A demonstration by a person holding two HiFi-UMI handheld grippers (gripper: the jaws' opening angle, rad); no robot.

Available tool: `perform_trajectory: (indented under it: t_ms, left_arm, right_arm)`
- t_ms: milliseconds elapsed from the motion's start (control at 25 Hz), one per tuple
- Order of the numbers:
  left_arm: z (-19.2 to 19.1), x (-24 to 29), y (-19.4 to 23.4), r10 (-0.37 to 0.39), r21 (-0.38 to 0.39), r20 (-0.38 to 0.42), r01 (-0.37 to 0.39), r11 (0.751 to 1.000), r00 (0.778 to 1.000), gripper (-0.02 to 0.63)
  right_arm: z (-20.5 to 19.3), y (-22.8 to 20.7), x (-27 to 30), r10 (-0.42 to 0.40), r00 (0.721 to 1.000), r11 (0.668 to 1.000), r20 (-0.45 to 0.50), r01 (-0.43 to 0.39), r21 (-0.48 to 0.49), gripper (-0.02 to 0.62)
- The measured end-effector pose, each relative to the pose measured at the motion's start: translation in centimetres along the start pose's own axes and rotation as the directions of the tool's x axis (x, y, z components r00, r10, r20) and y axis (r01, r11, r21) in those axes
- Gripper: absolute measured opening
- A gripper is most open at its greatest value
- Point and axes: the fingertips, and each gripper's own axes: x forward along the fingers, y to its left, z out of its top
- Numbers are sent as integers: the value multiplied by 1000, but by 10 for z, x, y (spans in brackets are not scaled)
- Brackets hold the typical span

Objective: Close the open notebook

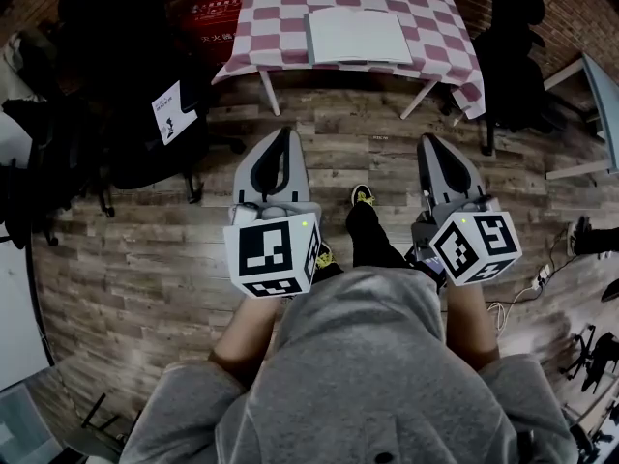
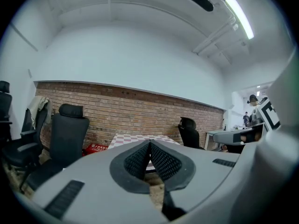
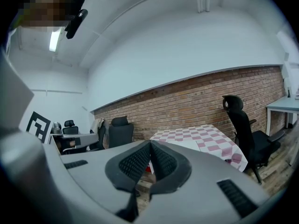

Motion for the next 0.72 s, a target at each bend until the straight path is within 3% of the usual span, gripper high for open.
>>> perform_trajectory:
  t_ms: [720]
  left_arm:
    - [2, 45, -2, 12, 57, -25, -10, 998, 1000, 8]
  right_arm:
    - [0, -29, 38, 36, 999, 999, -6, -36, 14, 26]
